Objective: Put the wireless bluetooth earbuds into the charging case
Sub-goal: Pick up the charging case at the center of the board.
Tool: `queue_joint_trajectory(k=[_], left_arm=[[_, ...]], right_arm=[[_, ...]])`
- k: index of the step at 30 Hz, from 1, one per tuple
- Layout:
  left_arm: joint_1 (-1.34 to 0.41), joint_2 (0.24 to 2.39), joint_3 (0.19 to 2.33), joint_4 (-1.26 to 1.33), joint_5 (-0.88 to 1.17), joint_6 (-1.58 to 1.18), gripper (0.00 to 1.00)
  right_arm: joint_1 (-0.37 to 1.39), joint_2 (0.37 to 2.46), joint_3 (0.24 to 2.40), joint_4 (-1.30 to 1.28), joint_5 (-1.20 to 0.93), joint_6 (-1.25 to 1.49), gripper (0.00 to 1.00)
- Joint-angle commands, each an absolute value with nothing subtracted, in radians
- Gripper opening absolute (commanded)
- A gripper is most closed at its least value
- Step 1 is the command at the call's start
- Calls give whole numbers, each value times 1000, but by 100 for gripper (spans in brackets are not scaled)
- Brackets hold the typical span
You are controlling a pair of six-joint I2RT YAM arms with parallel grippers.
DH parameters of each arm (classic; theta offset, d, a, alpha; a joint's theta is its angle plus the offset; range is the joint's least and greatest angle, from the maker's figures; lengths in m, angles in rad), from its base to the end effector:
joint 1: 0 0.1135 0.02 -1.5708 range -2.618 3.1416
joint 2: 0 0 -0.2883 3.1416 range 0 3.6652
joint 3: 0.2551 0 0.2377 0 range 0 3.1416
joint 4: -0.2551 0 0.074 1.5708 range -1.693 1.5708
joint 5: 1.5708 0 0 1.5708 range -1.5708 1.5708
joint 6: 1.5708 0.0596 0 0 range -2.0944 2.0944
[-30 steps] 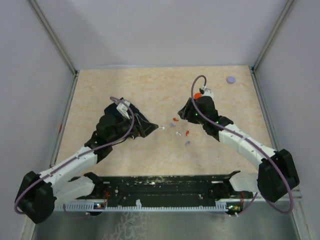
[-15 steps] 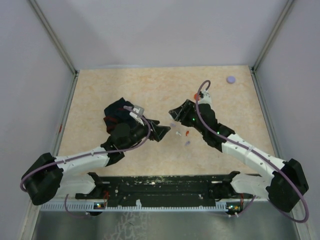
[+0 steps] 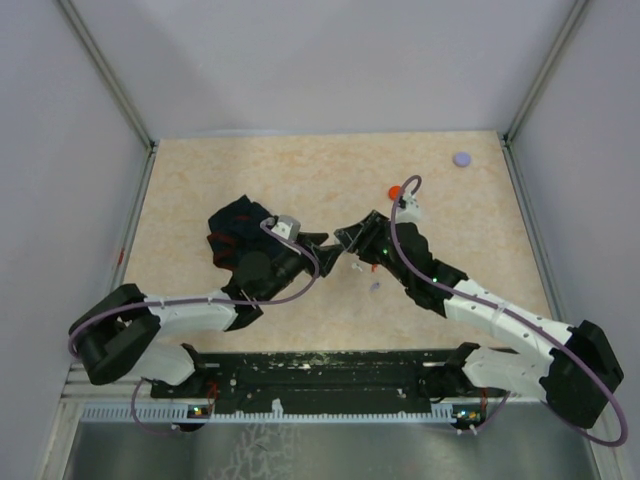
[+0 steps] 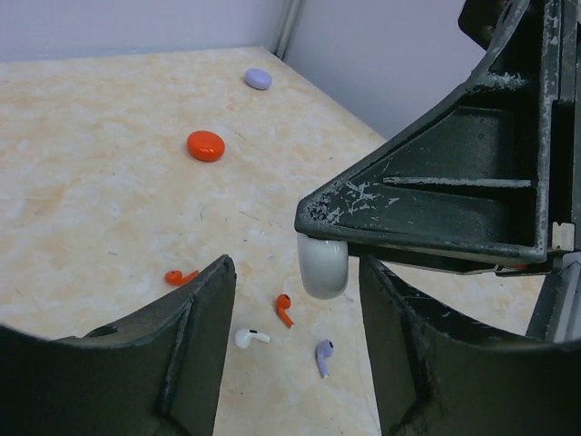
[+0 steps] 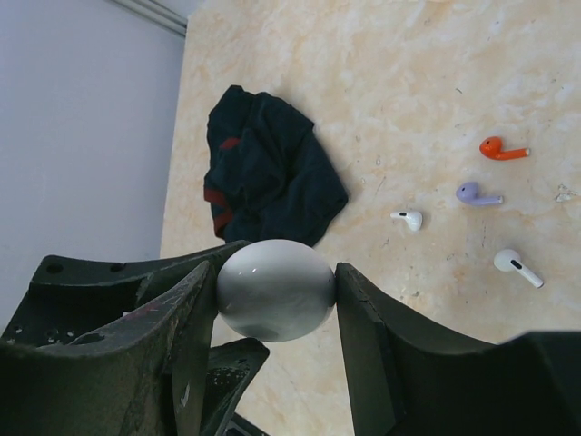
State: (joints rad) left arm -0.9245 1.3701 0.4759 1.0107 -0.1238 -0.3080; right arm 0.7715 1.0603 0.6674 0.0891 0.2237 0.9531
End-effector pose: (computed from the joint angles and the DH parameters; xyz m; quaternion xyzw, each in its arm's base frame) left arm 0.1778 -0.2235 0.2697 0.1573 0.6462 -0.3974 0.6322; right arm 0.1817 0.1583 0.2929 0.1384 0.7916 0.3882 0.4511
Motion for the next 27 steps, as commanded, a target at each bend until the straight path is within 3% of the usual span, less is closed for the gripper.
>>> queue_joint_trajectory(k=[1,6,13,18,21,27], left_arm=[[-936,1393,493,1125,-140,-249,61],[-937,1405,504,1131,-131,-237,53],[-936,1417,510,1118,-112,-253,30],[-936,1406,492,1117,-120,-257,13],[-933,1379,471,1098,-135,-242,9],[-898,1303,455,953,-91,-228,2]], right_arm=[[784,1029,674,163,256,971,43],[790,1038,680,170,255,971,43],[796,1037,673,184,251,971,45],[795,1019,667,205,240,932,65],[795,994,681,191,251,865,90],[784,966,740,125,242,647,93]])
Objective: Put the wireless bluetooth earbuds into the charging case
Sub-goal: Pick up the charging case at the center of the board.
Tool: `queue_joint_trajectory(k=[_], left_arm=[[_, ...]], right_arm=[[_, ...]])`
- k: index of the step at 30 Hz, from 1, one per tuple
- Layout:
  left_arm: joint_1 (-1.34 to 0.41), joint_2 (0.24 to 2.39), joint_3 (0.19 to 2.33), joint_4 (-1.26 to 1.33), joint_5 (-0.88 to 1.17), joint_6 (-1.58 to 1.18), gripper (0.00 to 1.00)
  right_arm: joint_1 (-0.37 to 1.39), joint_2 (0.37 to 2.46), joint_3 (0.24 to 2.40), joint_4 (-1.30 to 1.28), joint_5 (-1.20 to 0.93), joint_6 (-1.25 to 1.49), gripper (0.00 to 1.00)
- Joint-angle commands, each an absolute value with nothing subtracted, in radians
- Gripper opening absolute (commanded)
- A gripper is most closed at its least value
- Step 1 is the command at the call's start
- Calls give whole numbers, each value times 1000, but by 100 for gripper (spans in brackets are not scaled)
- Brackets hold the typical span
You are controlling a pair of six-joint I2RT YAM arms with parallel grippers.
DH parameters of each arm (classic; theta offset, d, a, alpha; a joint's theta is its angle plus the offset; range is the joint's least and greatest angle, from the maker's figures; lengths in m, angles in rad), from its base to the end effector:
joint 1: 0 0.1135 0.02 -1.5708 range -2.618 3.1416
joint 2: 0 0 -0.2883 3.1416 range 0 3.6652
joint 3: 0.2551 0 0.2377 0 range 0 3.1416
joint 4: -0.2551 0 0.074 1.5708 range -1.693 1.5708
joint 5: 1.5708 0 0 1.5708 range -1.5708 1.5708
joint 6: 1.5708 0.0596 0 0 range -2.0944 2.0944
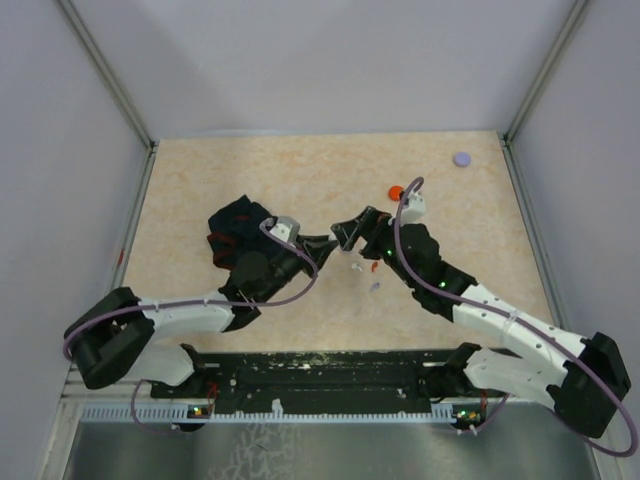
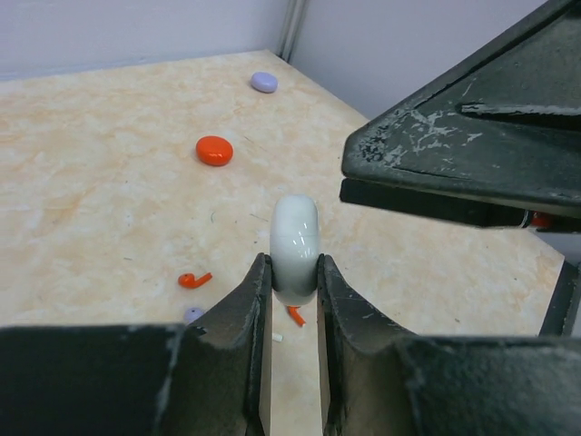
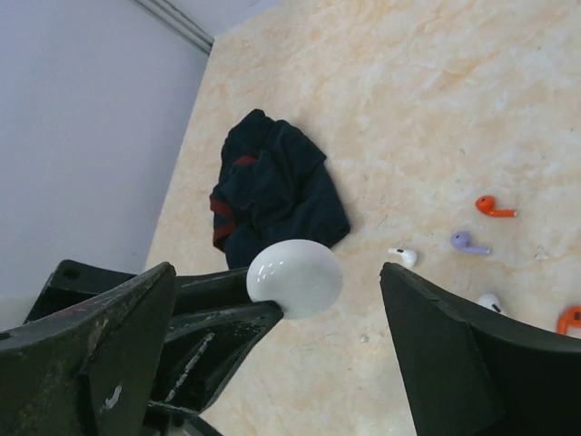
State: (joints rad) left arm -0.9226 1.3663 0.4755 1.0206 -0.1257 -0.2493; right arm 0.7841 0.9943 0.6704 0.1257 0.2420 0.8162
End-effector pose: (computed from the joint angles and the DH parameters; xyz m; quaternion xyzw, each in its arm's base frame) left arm 0.1779 -0.2225 0.2719 0.1730 0.6371 -0.3802 0.6478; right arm 0.1724 0.1518 0.3129 0.0888 0.7666 0.3863 0.5052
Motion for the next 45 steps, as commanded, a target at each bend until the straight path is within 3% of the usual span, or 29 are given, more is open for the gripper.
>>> queue_joint_trajectory(k=[1,5,8,18,26,40,45], left_arm=[[-885,1287,451,935,-61,-229,1],[-821,1214,431,888,92,-249,0],[-729,1173,409,890,246,-299,0],[-584,1074,417,846,647,-359,0],[-581,1021,445,780,775,-338,0],[-580,1021,451,845,872,-379,0],[-580,1032,454,853,896,-384,2]], right_arm=[[783,968,755,108,238,605,92],[781,969,757,117,157,409,88],[781,941,719,168,-22,188,88],[687,983,813,12,-594,-27,88],[676,1020,840,-18,-732,-103,79],[675,1070,857,6,-820,-109,55],[675,1069,871,-20,-832,-124,33]])
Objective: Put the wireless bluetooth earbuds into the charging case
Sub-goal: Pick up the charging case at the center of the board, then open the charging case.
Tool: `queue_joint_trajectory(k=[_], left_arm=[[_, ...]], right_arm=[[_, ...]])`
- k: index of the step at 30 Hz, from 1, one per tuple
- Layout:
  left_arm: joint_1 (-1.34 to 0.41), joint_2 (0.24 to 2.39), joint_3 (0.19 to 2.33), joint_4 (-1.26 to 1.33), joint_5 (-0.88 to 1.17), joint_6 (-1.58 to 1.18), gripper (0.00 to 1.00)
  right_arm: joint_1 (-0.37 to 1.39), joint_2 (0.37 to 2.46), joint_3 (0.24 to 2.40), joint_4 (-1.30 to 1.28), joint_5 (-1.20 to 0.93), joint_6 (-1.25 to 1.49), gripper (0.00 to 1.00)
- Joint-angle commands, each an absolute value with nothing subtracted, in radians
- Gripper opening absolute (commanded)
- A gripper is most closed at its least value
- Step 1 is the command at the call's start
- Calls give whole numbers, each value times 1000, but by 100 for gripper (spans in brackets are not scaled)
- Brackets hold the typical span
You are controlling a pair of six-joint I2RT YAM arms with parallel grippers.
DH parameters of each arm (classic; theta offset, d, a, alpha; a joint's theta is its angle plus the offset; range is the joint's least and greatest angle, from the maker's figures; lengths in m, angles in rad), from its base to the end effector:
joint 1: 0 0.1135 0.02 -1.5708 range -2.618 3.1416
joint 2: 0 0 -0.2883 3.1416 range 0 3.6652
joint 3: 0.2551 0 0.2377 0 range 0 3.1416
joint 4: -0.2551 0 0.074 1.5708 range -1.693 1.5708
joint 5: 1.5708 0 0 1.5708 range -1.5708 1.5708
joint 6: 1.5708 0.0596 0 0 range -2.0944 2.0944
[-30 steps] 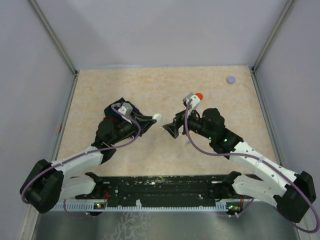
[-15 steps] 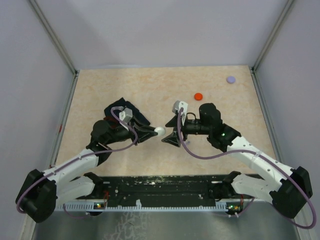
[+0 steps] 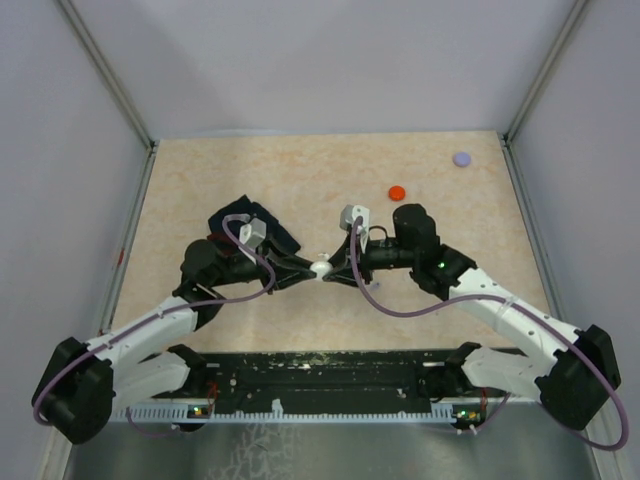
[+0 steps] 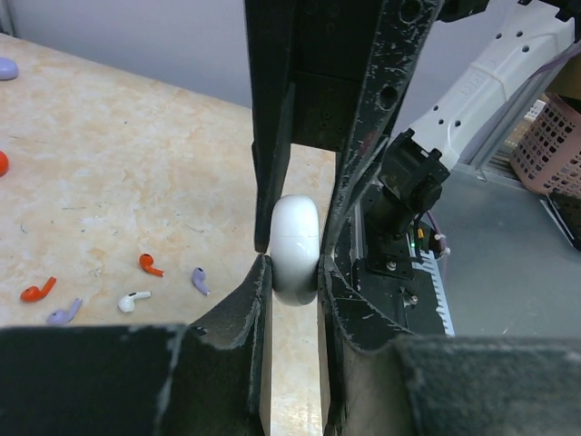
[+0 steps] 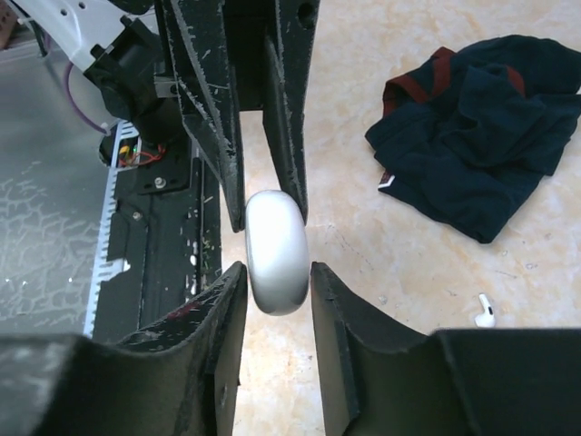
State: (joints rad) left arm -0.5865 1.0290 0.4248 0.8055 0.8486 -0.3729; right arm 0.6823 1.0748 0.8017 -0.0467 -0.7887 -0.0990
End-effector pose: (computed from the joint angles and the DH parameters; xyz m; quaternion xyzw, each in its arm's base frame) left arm 0.1467 -0.1511 0.3019 0.3785 0.5391 -0.5568 0.5061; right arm 0.1523 0.1782 0.3263 -0.4930 0.6064 0.4537 0.4282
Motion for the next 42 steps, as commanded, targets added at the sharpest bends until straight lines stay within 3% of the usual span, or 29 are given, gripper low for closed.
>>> queue_joint_trajectory(k=[1,7,11,15,31,42], left_arm=[[-580,1032,454,845,895,-377,3],[-580,1054,489,737,929,-325,25],[-583,1069,516,656,945,-287,37],[-585,1079,531,619,943,-268,42],[-610,1130,564,579,956,-248,43],[-633,1155,571,570,957,-235,33]], right_arm=[[675,1070,876,-29,-833,-132,27],[675,1082,934,-171,-818,-213,5],[675,1090,968,-254,-809,-250,5],[677,1104,996,-310,-794,-275,5],[697,1149,1034,-385,-750,-313,5],[719,1157,1034,-377,-739,-314,6]])
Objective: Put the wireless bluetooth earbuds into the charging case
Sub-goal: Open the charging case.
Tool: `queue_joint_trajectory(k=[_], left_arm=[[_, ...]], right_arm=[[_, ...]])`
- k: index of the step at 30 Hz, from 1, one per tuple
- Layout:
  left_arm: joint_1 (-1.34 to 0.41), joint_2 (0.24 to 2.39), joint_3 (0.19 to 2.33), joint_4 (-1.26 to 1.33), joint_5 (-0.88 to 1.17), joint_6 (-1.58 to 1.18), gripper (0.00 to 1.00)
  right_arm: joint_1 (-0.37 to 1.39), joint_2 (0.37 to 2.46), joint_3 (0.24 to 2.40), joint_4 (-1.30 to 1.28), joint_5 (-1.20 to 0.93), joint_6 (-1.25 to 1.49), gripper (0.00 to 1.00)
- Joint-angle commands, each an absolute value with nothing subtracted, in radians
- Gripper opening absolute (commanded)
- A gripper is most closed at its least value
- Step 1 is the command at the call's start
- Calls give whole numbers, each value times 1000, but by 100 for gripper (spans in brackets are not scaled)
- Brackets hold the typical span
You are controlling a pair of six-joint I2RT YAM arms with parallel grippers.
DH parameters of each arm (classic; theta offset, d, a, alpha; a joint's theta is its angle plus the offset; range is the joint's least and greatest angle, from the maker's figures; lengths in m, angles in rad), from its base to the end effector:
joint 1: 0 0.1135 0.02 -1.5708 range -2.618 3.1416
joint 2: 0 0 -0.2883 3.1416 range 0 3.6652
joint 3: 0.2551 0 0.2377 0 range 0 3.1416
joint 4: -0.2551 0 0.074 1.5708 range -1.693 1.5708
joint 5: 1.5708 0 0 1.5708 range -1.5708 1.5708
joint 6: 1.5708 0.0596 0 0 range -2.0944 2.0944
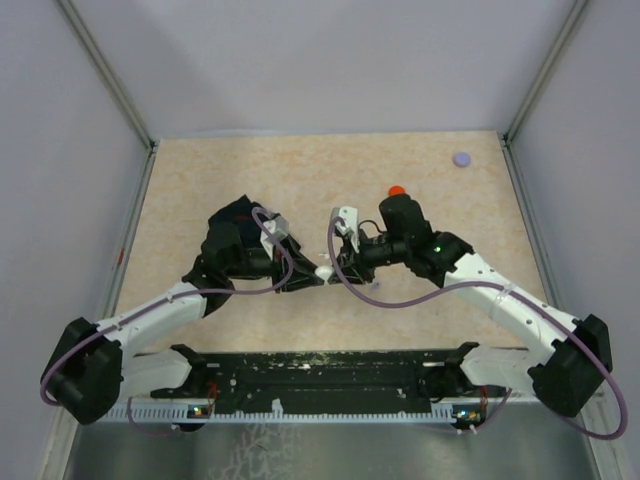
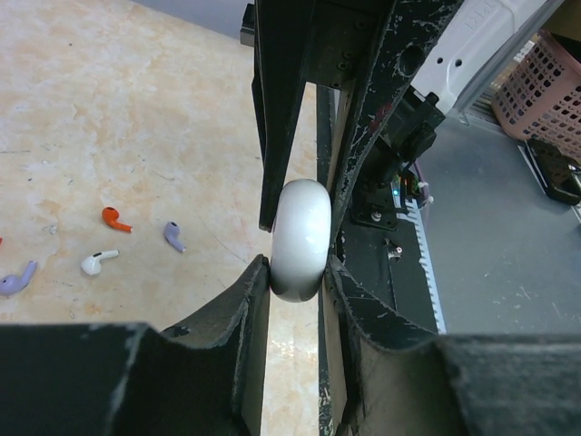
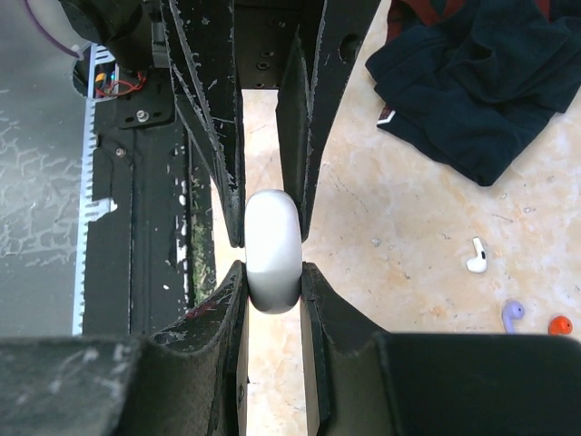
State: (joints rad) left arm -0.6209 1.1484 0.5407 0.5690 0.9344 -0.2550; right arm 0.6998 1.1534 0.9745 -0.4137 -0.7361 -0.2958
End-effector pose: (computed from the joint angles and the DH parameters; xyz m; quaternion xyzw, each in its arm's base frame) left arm 0.1626 -0.1753 0.2901 0.4241 0.5759 -0.5564 0.4229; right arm 0.1564 0.1840 0.3291 -0.5418 0.6430 0.3991 0.3657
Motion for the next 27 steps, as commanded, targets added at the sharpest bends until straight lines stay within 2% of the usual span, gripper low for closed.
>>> queue_joint_trajectory(k=[1,3,5,7,8,11,14,27], left_arm=[[-635,1156,571,571,957,-234,32],[-637,1157,569,573,958,-233,30],[-639,1154,567,577,961,-232,22],[-639,1149,562,576,960,-225,5],[-638,1144,559,572,958,-219,0],[-638,1128,545,553,949,-194,0],[-639,1114,526,546,946,-170,0],[-689,1075,494,513,935,-66,0]], right_arm=[[721,1159,1035,-377,-738,-313,6],[724,1162,1035,-376,-738,-314,6],[726,1165,1035,-377,-737,-312,9],[726,1165,1035,-378,-737,-312,17],[726,1163,1034,-379,-736,-314,21],[725,1154,1031,-377,-737,-311,34],[725,1139,1028,-366,-732,-304,43],[723,1099,1006,-332,-610,-276,44]])
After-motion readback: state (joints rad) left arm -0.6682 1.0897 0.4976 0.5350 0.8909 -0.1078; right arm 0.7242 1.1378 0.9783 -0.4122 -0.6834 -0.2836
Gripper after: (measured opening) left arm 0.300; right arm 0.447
